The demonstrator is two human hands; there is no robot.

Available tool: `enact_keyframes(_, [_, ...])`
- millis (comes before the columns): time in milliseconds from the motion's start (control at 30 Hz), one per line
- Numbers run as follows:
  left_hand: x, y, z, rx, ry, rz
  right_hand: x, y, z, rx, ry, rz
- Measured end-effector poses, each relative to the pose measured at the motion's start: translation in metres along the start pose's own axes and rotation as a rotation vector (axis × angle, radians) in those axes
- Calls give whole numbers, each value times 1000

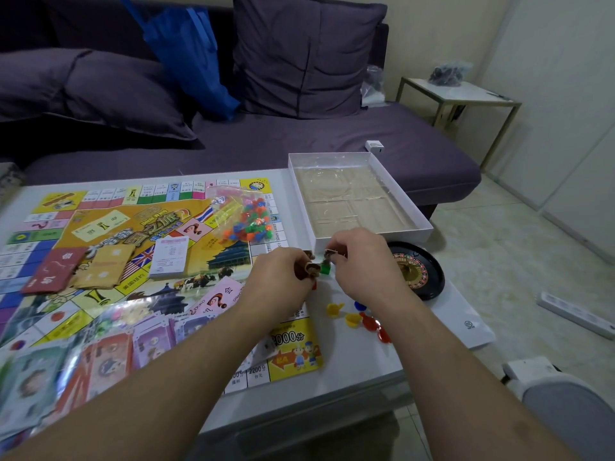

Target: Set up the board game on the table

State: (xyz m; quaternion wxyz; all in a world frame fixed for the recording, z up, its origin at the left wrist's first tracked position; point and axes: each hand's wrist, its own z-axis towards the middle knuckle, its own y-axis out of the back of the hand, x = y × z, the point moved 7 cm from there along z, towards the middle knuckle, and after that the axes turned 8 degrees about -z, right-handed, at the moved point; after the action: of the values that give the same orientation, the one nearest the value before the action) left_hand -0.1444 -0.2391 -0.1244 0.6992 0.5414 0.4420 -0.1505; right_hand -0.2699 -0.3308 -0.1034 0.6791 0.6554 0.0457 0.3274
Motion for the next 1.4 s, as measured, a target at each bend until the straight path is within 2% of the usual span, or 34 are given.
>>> enact_keyframes(100, [1, 0, 0, 6, 0, -2, -5, 2, 1, 47, -19, -5])
enact_keyframes(433, [4, 2, -1, 17, 10, 5, -15, 3, -8, 162, -91, -288])
enact_keyframes(833, [5, 2, 0, 5, 13, 20, -11, -3, -9, 201, -24, -322])
enact_keyframes(1133, [5, 1, 0, 6, 9, 13, -11, -5, -12, 103, -93, -362])
enact_keyframes(1400, [4, 1, 0, 3, 12, 24, -3, -4, -14, 112, -106, -317])
